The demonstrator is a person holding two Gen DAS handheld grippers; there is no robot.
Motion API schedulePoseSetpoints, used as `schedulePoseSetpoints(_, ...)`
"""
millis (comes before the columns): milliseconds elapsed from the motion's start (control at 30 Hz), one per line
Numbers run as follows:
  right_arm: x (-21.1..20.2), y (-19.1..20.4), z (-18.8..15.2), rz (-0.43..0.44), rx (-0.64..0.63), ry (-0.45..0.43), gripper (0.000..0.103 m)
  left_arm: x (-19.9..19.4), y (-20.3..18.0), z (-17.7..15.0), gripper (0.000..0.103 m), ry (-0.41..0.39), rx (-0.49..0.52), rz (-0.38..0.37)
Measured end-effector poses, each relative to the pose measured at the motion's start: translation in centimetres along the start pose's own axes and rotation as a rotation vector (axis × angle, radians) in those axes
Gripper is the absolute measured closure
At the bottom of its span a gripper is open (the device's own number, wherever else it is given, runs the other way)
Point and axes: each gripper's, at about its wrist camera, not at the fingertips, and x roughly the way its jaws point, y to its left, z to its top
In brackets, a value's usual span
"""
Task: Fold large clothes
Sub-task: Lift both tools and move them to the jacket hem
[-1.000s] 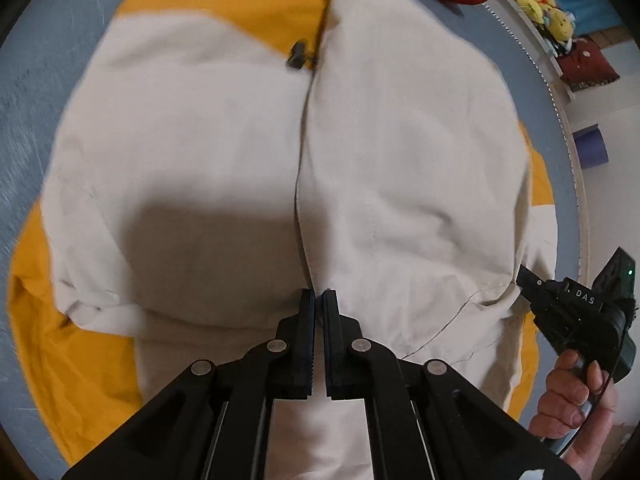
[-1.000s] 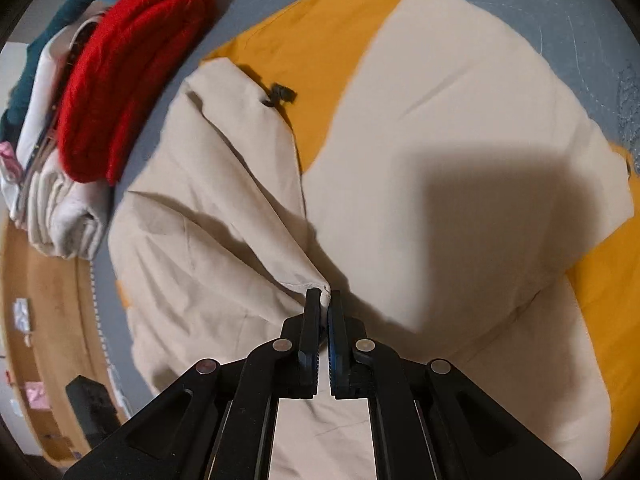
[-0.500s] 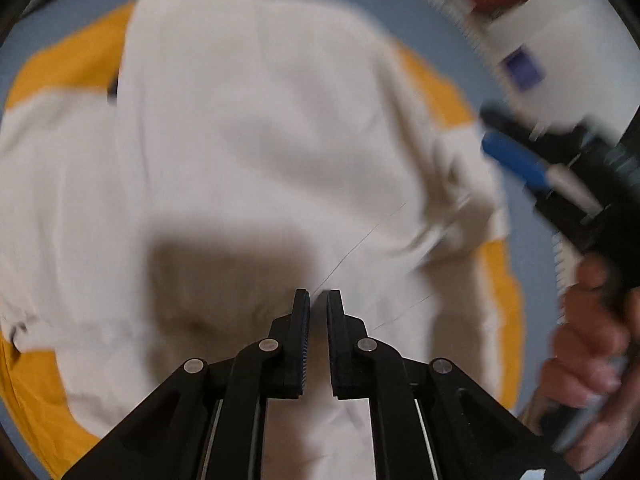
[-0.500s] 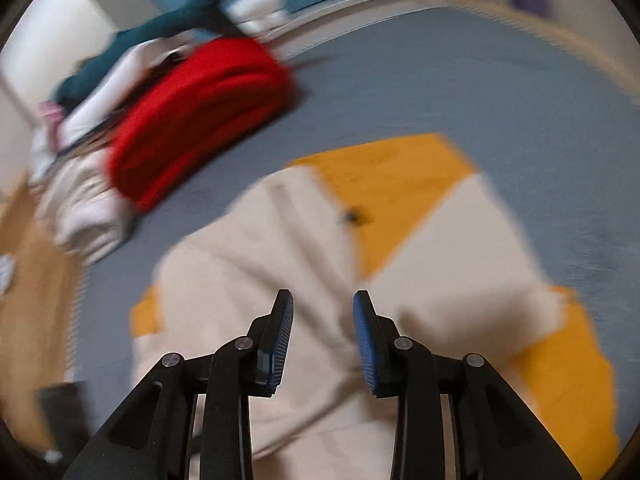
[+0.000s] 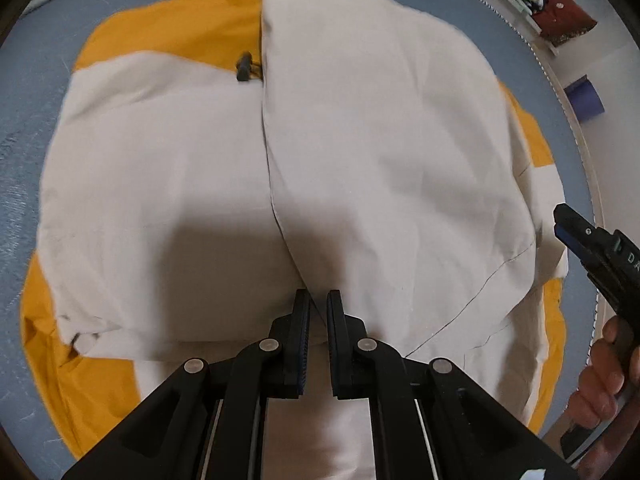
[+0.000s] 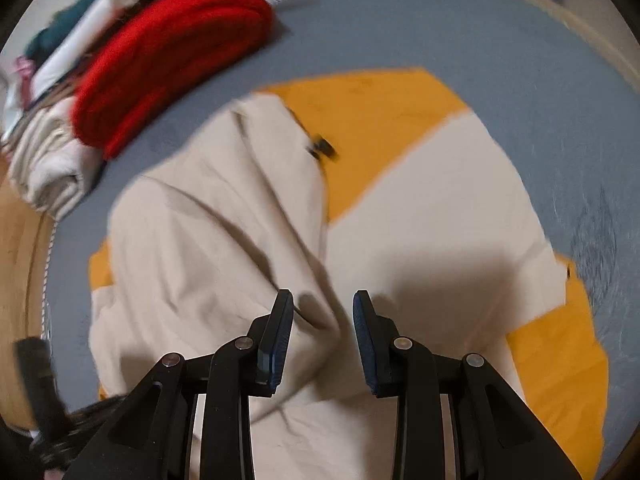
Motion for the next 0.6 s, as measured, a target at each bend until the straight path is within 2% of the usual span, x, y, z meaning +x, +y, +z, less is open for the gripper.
schedulePoseSetpoints(133,-0.7,1.3,-0.7,0.078,-0.037,-0.033,0.07,-2.2,-1.3,-0.1,0.096,-0.066,0.055,-0.013)
schedulePoseSetpoints(200,-0.5,3.1,-0.8,0.094,-0.104,-0.041,0.07,-3.0,-1.1,-0.4,0.096,-0.081,0.048,-0.027)
schedulePoseSetpoints(267,0.8,3.5,-1.5,0.084,-0.155,0.011,0.068,-4.4,-0.7,-0.3,0.096,-0.107,0.044,-0.04)
schedulePoseSetpoints(333,3.2,2.9,-2.6,0.01,-0.151,0.135,0.068,-6.0,-0.8,-0.4,0.096,-0.146,0.064,-0.032)
schedulePoseSetpoints(400,3.6,1.5,-3.0,-0.014,-0.084,0.155,0.068,-8.0,-0.7,-1.0,0.096,-0.201,0.093,-0.007)
schedulePoseSetpoints(467,1.7,1.2,-2.6,-0.053,-0.068,0.104,0.068,-10.9,-0.3,-2.0,0.096,-0.277,0.126,0.011)
schedulePoseSetpoints(533,-1.4,2.4,-2.1,-0.048,-0.133,0.0,0.068,-13.7,-0.4,-3.3,0.096,-0.36,0.157,0.016)
schedulePoseSetpoints(600,-6.1,3.9,-2.0,-0.03,-0.215,-0.143,0.068,-16.2,-0.2,-4.8,0.096,-0.434,0.179,0.017)
